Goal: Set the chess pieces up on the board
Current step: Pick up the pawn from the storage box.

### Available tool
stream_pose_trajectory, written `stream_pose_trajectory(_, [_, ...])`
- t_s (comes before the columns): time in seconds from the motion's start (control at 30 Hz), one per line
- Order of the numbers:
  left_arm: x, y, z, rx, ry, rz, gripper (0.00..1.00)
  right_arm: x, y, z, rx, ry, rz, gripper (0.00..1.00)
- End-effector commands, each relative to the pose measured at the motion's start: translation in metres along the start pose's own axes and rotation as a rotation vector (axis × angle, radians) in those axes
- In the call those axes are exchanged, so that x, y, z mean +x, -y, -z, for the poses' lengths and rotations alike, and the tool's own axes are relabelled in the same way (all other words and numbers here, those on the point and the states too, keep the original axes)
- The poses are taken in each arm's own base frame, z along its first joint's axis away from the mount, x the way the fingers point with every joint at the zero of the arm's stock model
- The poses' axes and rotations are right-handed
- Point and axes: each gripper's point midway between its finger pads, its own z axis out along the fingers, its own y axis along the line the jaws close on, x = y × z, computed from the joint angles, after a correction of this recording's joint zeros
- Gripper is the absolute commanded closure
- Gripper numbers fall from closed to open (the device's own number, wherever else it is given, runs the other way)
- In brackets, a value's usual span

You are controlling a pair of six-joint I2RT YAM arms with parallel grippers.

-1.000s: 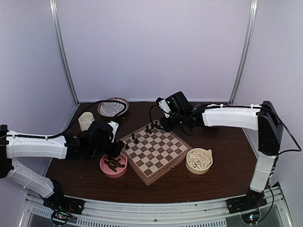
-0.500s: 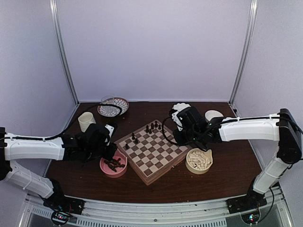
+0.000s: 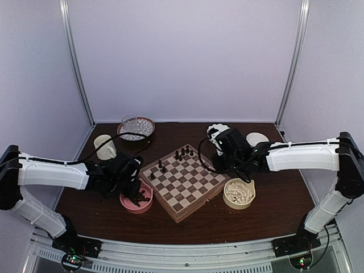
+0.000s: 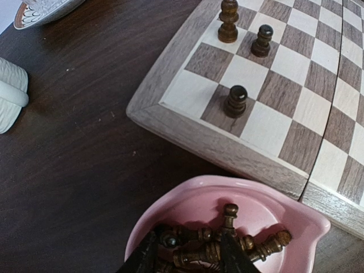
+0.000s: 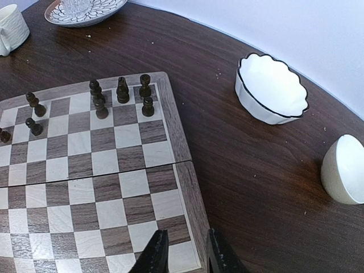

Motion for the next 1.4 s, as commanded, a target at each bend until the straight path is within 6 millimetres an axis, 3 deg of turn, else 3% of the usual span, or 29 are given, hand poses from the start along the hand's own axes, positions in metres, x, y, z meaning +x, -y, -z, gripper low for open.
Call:
stream_pose_trajectory(0.0, [-0.007, 0.000, 0.007, 0.015, 0.001, 0.037, 0.62, -0.014, 0.009, 0.011, 0.019, 0.066, -0.031, 0.74])
stream_pose_trajectory(0.8, [-0.004, -0.013, -0.006, -0.085, -0.051, -0.010, 0.69, -0.013, 0.000, 0.011, -0.039, 0.083, -0.035, 0.73])
stream_pose_trajectory(1.37, [0.003, -0.009, -0.015, -0.081, -0.114, -0.027, 0.77, -0.013, -0.003, 0.010, -0.052, 0.081, -0.041, 0.74])
